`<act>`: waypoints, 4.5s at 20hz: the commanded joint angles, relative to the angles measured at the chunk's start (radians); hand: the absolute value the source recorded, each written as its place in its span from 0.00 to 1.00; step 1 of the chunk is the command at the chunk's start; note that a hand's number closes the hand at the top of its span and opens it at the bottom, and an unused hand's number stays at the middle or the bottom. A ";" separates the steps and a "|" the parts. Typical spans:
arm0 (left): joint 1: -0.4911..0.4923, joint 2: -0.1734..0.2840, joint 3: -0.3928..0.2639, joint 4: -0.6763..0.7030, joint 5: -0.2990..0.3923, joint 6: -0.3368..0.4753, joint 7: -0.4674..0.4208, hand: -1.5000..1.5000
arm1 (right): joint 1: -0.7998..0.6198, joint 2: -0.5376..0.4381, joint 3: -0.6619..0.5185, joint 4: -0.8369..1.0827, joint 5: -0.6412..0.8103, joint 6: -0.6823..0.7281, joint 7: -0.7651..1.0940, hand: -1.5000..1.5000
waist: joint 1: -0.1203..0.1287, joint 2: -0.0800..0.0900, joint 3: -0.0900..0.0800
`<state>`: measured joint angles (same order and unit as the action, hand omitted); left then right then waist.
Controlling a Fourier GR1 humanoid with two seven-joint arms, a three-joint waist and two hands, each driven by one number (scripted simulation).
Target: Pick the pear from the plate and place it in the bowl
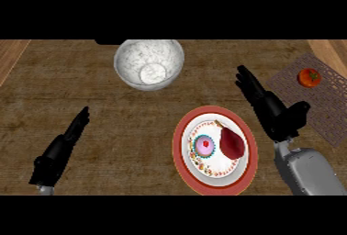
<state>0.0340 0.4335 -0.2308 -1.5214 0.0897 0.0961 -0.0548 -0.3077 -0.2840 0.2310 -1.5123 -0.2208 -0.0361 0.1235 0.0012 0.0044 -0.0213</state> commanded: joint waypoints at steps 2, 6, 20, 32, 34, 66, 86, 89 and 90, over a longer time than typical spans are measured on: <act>-0.091 -0.062 0.031 0.007 0.026 0.013 0.042 0.50 | -0.019 -0.001 0.102 0.012 0.084 0.051 0.053 1.00 | 0.001 -0.004 0.021; -0.167 -0.197 0.019 -0.023 0.002 0.156 0.044 0.50 | 0.085 -0.038 0.324 0.025 0.224 0.146 0.031 1.00 | -0.006 -0.005 0.020; -0.238 -0.219 0.070 0.036 0.037 0.110 0.123 0.50 | 0.395 0.009 0.206 -0.319 0.536 -0.398 -0.290 0.00 | -0.014 -0.006 0.021; -0.148 -0.256 0.024 0.004 -0.021 0.117 0.077 0.50 | 0.168 -0.048 0.168 -0.408 0.665 -0.117 0.418 0.00 | 0.003 -0.004 0.020; -0.192 -0.252 0.035 -0.011 -0.013 0.119 0.143 0.50 | 0.105 -0.042 0.177 -0.397 0.666 -0.051 0.532 0.00 | 0.004 -0.004 0.020; -0.195 -0.343 0.133 -0.034 -0.120 0.036 0.166 0.50 | 0.333 0.123 -0.011 -0.246 0.572 0.165 0.208 0.00 | -0.003 -0.005 0.021; -0.162 -0.382 0.149 -0.047 -0.136 -0.008 0.144 0.50 | 0.243 0.186 -0.046 0.132 0.787 0.009 0.061 0.00 | 0.000 -0.004 0.021; -0.158 -0.389 0.153 -0.049 -0.162 0.008 0.150 0.50 | 0.248 0.178 -0.037 0.104 0.806 0.045 0.076 0.00 | -0.001 -0.005 0.021; -0.211 -0.377 0.186 0.010 -0.131 -0.018 0.131 0.50 | 0.102 0.202 -0.091 0.262 0.791 0.031 0.065 0.00 | 0.002 -0.003 0.021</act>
<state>-0.1314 0.0616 -0.0677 -1.5585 -0.0471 0.0831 0.0850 -0.0942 -0.1048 0.1694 -1.3832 0.5412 0.0122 0.1870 0.0012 0.0001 0.0000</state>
